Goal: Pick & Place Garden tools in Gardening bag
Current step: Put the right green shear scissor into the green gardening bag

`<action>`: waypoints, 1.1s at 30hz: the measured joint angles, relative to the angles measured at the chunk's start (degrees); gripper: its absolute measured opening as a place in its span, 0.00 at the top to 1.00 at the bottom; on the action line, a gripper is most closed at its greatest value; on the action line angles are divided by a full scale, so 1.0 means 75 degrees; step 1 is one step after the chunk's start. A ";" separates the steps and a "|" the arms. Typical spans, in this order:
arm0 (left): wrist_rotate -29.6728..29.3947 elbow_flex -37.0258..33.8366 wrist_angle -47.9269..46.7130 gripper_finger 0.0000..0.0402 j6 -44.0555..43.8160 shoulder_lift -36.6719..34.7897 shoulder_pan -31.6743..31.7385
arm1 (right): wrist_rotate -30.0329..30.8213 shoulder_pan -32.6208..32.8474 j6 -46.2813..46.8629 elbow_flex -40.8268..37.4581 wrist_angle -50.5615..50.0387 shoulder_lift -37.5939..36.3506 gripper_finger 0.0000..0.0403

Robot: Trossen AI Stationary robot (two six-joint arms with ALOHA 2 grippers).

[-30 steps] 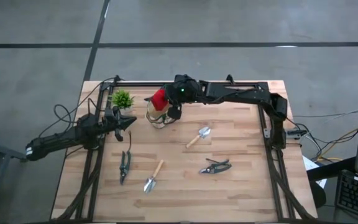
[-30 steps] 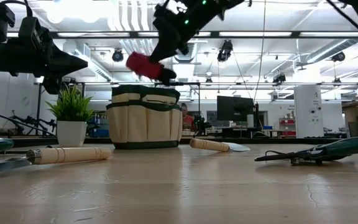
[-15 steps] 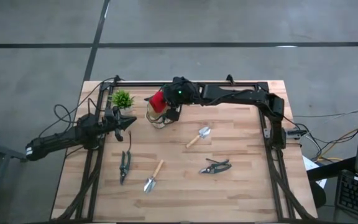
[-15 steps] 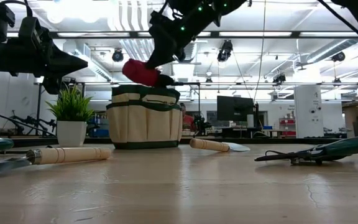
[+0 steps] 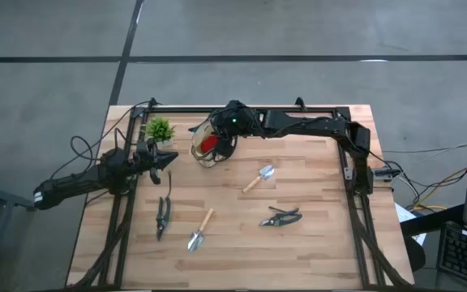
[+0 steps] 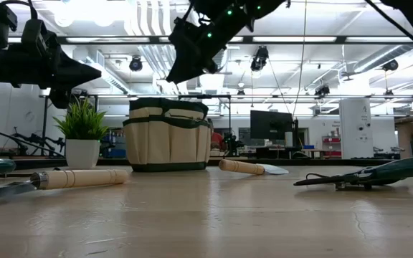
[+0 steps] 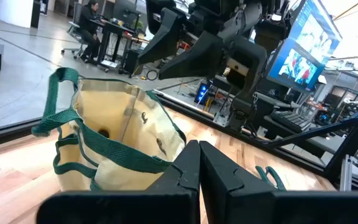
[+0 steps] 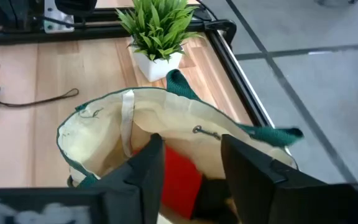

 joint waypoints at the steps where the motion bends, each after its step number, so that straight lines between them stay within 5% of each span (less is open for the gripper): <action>1: -0.0002 0.0000 0.0000 0.99 0.0002 0.0000 0.0003 | 0.0005 0.0003 0.0103 0.0000 -0.0052 -0.0065 0.59; 12: 0.0001 0.0000 0.0000 0.99 -0.0001 0.0000 0.0001 | -0.0560 0.0261 0.1206 0.0018 -0.1357 -0.0884 0.54; 16: 0.0002 0.0000 0.0000 0.99 -0.0001 0.0000 0.0000 | -0.1135 0.0685 0.1373 0.0026 -0.1915 -0.0913 0.56; 28: -0.0003 0.0000 0.0000 0.99 0.0002 0.0000 0.0003 | -0.1225 0.2104 0.2316 -0.0022 -0.4875 -0.0936 0.60; 33: -0.0001 0.0000 0.0000 0.99 -0.0001 0.0000 0.0003 | -0.1468 0.2558 0.2825 -0.0476 -0.5033 -0.0939 0.59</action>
